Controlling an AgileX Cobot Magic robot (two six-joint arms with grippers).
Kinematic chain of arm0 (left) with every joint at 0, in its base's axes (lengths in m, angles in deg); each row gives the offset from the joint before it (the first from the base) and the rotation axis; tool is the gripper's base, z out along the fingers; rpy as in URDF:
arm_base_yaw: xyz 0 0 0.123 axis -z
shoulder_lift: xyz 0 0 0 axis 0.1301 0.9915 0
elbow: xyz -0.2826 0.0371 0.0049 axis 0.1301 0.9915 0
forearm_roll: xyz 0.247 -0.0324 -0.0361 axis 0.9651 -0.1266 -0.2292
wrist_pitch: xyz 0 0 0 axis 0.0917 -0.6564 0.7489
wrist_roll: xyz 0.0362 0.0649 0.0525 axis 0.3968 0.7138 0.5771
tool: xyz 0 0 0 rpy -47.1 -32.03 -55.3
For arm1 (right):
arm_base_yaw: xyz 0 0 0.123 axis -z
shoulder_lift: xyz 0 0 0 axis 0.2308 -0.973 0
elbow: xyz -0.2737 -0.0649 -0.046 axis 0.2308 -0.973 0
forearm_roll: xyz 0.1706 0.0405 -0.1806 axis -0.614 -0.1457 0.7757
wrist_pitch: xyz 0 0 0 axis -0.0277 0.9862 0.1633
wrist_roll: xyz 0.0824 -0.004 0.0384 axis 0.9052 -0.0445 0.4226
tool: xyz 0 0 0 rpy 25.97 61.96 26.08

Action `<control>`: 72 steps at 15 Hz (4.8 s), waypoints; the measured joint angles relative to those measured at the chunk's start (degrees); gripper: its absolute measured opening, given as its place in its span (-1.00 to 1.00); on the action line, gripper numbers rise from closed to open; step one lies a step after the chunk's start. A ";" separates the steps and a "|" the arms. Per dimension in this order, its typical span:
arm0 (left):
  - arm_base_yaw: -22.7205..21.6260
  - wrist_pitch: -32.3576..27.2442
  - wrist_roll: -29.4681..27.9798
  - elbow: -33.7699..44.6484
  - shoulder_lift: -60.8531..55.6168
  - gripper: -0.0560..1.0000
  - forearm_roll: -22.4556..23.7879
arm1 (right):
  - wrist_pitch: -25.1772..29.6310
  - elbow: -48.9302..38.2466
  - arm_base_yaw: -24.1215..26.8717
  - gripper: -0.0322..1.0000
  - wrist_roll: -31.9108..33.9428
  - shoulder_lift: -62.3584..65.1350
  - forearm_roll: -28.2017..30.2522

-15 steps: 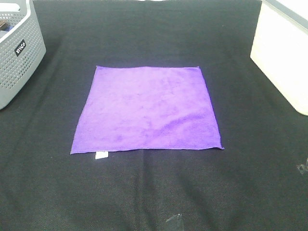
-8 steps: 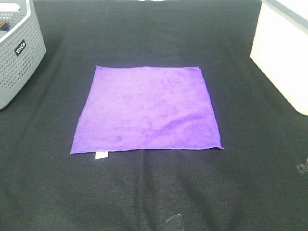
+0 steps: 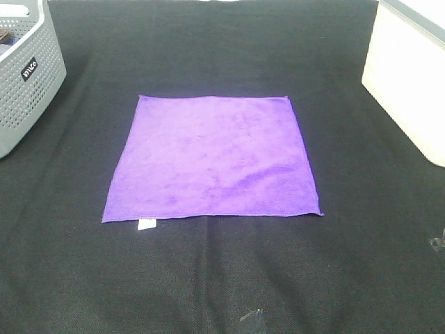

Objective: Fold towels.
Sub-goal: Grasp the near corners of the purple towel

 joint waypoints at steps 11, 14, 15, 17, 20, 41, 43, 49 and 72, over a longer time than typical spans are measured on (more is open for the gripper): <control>-0.06 0.00 0.00 0.00 0.00 0.98 1.55 | 0.00 0.00 -0.17 0.88 0.00 0.00 -0.06; -0.06 0.00 0.00 0.00 0.00 0.98 0.23 | 0.00 0.00 -0.17 0.88 0.00 0.00 -0.06; -0.06 0.00 0.00 0.00 0.00 0.98 0.06 | 0.00 0.00 -0.17 0.88 0.00 0.00 -0.06; -0.06 0.00 0.00 0.00 0.00 0.98 0.06 | 0.00 0.00 -0.17 0.88 0.00 0.00 -0.06; -0.06 0.00 0.00 0.00 0.00 0.98 0.06 | 0.00 0.00 -0.17 0.88 0.00 0.00 -0.11; -0.06 -3.84 7.79 -24.47 61.36 0.98 -7.56 | -5.04 27.22 -0.17 0.88 -10.37 -64.63 -13.29; -0.06 0.97 14.21 -25.55 72.48 0.98 -19.54 | -8.82 27.79 0.52 0.88 -17.13 -71.91 -22.98; -0.06 11.46 20.74 -27.56 86.86 0.98 -29.68 | -8.82 27.85 12.43 0.88 -27.44 -86.80 -38.79; -0.06 13.52 37.18 -36.44 119.40 0.93 -44.98 | -12.38 40.91 6.42 0.82 -31.86 -120.95 -42.57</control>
